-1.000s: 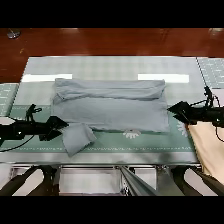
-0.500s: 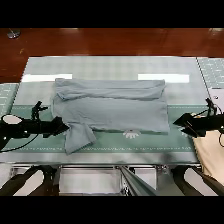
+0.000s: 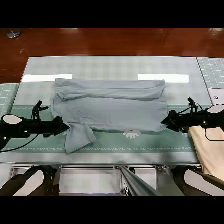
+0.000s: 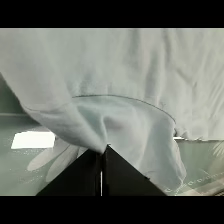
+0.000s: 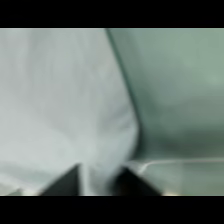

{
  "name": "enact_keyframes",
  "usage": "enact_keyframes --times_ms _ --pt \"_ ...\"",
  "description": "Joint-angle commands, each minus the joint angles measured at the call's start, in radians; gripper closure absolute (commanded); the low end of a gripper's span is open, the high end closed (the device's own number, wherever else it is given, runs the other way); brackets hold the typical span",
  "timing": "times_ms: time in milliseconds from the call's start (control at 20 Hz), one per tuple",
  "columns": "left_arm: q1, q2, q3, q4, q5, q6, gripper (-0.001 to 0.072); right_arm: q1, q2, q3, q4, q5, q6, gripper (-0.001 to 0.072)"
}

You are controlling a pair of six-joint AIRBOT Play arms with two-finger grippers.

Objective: Fold the shirts.

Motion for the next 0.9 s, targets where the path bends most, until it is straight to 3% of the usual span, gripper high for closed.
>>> enact_keyframes --times_ms 0,200,350,850 --pt "0.006 0.001 0.02 0.001 -0.009 0.008 0.0686 0.011 -0.035 0.037 0.109 0.029 -0.12 0.068" --pt "0.117 0.0 0.191 0.0 -0.139 0.056 0.0686 0.008 -0.036 0.17 0.036 0.069 -0.093 0.068" --pt "0.113 -0.027 0.288 -0.004 -0.122 0.055 0.0686 0.019 -0.086 0.299 0.073 0.062 -0.087 0.068" --pt "-0.003 -0.516 0.824 -0.003 -0.089 -0.054 0.0686 0.092 -0.411 0.722 0.135 -0.004 -0.003 0.068"
